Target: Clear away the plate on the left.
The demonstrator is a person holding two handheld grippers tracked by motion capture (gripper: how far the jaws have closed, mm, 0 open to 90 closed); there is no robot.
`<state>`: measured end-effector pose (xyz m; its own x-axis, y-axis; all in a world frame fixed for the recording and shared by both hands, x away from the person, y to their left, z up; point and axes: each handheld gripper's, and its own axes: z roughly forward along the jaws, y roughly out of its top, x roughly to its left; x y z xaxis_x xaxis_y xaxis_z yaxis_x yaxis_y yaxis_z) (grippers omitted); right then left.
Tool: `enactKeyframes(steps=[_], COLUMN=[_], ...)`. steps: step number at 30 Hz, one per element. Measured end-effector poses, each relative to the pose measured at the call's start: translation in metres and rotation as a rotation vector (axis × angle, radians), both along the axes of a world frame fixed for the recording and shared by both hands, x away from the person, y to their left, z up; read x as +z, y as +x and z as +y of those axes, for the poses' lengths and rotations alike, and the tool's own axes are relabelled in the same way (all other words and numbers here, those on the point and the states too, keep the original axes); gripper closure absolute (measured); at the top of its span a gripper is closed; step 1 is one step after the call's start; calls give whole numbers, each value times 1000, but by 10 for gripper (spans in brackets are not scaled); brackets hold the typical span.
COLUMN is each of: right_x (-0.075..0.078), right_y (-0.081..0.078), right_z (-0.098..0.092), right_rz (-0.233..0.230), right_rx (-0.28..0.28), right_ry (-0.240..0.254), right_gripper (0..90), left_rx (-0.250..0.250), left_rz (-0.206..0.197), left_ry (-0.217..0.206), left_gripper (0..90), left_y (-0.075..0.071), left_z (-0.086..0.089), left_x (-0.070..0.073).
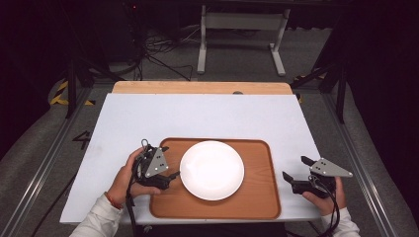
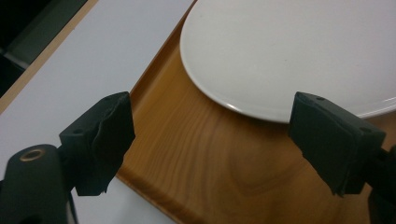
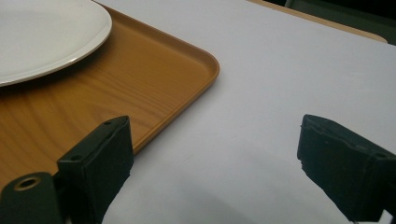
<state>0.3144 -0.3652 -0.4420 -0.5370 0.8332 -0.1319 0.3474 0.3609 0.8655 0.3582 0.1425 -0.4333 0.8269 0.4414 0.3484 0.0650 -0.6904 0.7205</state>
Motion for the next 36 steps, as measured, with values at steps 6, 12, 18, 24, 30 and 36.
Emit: enactKeyframes(steps=[6,12,18,24,30,36], right_x=[-1,0,-2,-1,-1,-1], right_y=[0,0,1,0,0,0], right_z=[0,1,1,0,0,0], right_rz=[2,0,8,3,0,0], right_rx=[2,0,-2,-6,-5,-10], right_ry=[-4,-10,-16,-19,-18,-25], right_gripper=[111,111,111,111,111,110], left_rx=[41,85,110,137,172,199], left_rz=[2,20,25,45,49,74], left_ry=[12,6,-16,-29,-35,-43], left_gripper=[146,139,119,98,99,99], left_y=[7,13,14,15,16,16], left_z=[12,27,38,48,60,72], left_x=[-2,-4,-1,-3,-5,-9])
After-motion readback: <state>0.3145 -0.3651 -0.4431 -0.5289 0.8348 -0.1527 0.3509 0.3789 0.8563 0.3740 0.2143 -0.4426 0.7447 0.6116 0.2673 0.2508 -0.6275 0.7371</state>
